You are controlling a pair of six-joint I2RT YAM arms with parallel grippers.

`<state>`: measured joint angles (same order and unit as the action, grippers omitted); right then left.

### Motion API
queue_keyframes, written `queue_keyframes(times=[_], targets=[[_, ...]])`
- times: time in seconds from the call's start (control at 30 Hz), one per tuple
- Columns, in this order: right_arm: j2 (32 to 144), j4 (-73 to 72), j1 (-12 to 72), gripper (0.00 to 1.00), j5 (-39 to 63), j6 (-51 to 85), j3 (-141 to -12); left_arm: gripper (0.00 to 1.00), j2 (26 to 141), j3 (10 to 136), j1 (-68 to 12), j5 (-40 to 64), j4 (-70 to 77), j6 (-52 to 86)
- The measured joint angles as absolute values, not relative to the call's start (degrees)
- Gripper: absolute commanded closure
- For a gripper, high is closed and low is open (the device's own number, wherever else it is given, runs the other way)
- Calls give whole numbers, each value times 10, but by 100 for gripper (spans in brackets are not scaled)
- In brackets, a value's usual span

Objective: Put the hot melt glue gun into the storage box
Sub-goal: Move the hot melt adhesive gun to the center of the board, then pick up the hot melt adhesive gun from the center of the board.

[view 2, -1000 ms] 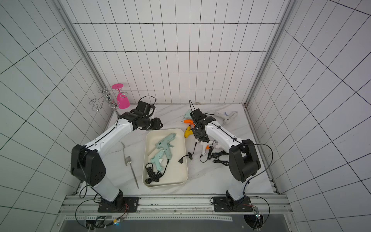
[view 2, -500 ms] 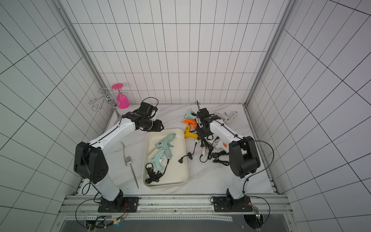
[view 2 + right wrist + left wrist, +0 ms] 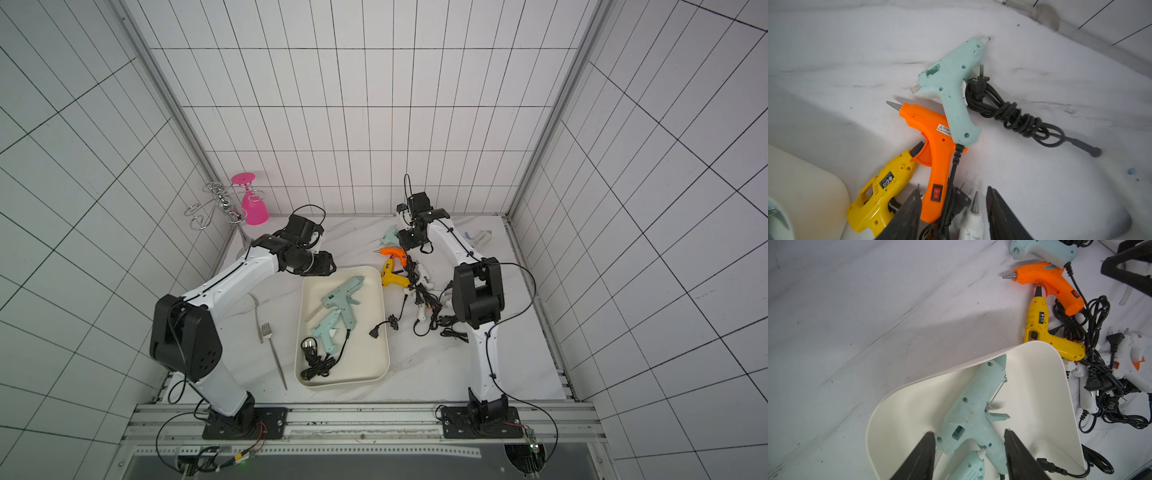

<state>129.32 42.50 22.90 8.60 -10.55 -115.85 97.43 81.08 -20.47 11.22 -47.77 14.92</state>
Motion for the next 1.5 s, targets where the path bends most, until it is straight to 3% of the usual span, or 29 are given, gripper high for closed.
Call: queue_keyframes(times=[0.23,0.5,0.73,0.83,0.93,1.17,1.5], targets=[[1388,450,229,45,78,-119,-1244,45,957,777,-179,112,-477,149],[1427,451,229,45,38,-135,-1313,45,947,756,-170,112,-478,149],[1460,442,225,48,67,-147,-1342,45,947,754,-164,114,-479,149],[1464,444,225,54,85,-149,-1347,45,947,752,-161,117,-481,147],[1467,444,225,74,98,-152,-1349,45,947,743,-156,120,-484,145],[1467,444,225,91,102,-162,-1350,45,935,701,-122,135,-496,152],[1428,446,232,97,92,-153,-1342,51,913,676,-103,165,-501,167]])
